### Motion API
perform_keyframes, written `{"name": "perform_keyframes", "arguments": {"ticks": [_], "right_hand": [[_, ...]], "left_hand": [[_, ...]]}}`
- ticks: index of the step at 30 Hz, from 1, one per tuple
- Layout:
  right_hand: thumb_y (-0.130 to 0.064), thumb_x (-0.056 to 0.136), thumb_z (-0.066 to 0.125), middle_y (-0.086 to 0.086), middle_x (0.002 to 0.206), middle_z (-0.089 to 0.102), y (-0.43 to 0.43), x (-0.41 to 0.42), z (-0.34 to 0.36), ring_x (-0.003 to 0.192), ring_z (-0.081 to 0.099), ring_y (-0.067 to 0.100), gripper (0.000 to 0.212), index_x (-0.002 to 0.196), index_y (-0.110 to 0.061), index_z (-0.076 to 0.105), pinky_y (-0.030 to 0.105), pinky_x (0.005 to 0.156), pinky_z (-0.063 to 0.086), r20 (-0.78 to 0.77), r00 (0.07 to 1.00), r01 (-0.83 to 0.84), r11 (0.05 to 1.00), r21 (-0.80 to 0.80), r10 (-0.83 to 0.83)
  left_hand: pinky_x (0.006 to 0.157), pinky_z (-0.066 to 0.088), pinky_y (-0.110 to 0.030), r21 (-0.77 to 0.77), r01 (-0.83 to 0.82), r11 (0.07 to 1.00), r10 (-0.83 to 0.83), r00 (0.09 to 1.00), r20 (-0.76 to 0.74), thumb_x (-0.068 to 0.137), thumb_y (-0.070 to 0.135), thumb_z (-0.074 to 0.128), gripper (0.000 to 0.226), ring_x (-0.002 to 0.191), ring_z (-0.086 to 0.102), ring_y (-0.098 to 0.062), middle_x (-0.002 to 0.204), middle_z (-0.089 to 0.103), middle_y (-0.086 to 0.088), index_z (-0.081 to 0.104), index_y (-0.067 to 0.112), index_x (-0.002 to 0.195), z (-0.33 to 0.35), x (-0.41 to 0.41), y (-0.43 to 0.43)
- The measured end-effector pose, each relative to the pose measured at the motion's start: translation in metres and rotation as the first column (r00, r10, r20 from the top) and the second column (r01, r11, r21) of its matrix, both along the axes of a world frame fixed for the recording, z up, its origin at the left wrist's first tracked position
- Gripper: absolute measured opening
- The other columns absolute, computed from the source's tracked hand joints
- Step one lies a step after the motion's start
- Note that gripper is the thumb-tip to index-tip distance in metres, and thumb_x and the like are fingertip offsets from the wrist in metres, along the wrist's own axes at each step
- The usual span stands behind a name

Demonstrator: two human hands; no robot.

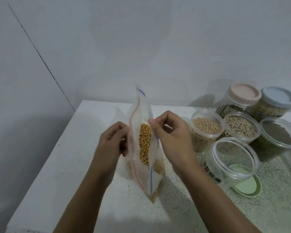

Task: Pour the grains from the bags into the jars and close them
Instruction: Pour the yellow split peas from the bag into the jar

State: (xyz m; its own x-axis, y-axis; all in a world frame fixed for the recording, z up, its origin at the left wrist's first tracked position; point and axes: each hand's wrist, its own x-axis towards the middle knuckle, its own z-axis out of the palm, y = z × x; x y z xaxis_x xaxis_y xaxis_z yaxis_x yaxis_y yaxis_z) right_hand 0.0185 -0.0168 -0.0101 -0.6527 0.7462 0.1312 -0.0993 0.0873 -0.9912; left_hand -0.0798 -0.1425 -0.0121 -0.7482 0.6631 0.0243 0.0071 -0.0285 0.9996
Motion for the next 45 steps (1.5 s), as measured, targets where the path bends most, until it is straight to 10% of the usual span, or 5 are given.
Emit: {"name": "perform_keyframes", "arguments": {"ticks": [12, 18, 27, 35, 45], "right_hand": [[0.005, 0.085, 0.051, -0.007, 0.114, 0.047, 0.025, -0.002, 0.041, 0.095, 0.052, 0.002, 0.045, 0.105, -0.033, 0.066, 0.019, 0.072, 0.043, 0.467, 0.881, -0.297, 0.855, 0.425, 0.074], [-0.048, 0.098, 0.058, -0.003, 0.126, 0.045, 0.027, -0.026, 0.055, 0.123, 0.048, 0.018, 0.025, 0.110, -0.029, 0.070, 0.031, 0.093, 0.039, 0.547, 0.837, -0.328, 0.812, 0.482, 0.013], [-0.073, 0.092, 0.049, -0.009, 0.096, 0.070, 0.021, -0.073, 0.054, 0.090, 0.065, 0.015, 0.061, 0.091, -0.017, 0.073, 0.036, 0.079, 0.054, 0.525, 0.818, -0.180, 0.761, 0.624, -0.237], [-0.078, 0.082, 0.060, -0.008, 0.080, 0.067, 0.028, -0.081, 0.052, 0.074, 0.064, 0.011, 0.063, 0.080, -0.016, 0.070, 0.035, 0.069, 0.056, 0.497, 0.809, -0.108, 0.753, 0.649, -0.313], [-0.016, 0.092, 0.062, 0.005, 0.068, 0.063, 0.049, -0.085, 0.041, 0.060, 0.053, 0.020, 0.022, 0.075, -0.003, 0.068, 0.029, 0.057, 0.046, 0.476, 0.869, -0.103, 0.894, 0.436, -0.132]], "left_hand": [[0.056, 0.037, -0.017, -0.043, 0.169, 0.985, -0.174, 0.943, -0.285, 0.085, 0.011, 0.062, 0.031, 0.055, 0.041, -0.011, 0.055, 0.048, 0.005, 0.063, 0.021, 0.055, 0.018, -0.046, -0.057], [0.062, 0.043, -0.017, -0.114, 0.290, 0.950, -0.312, 0.889, -0.335, 0.078, 0.038, 0.069, 0.019, 0.063, 0.054, -0.006, 0.063, 0.062, 0.006, 0.073, 0.025, 0.064, 0.021, -0.045, -0.054], [0.070, 0.053, -0.031, 0.081, 0.278, 0.957, -0.283, 0.958, 0.047, 0.096, 0.033, 0.062, 0.042, 0.065, 0.051, -0.018, 0.065, 0.047, -0.005, 0.059, 0.008, 0.062, 0.008, -0.073, -0.027], [0.101, 0.055, -0.048, -0.417, 0.275, 0.866, -0.351, 0.929, -0.115, 0.100, 0.050, 0.057, 0.029, 0.113, 0.066, -0.015, 0.121, 0.070, 0.008, 0.067, 0.035, 0.123, -0.051, -0.119, 0.031], [0.112, 0.045, -0.041, -0.473, 0.500, 0.725, -0.590, 0.805, -0.055, 0.102, 0.036, 0.057, 0.029, 0.122, 0.057, 0.003, 0.129, 0.064, 0.026, 0.066, 0.045, 0.128, -0.066, -0.126, 0.059]]}}
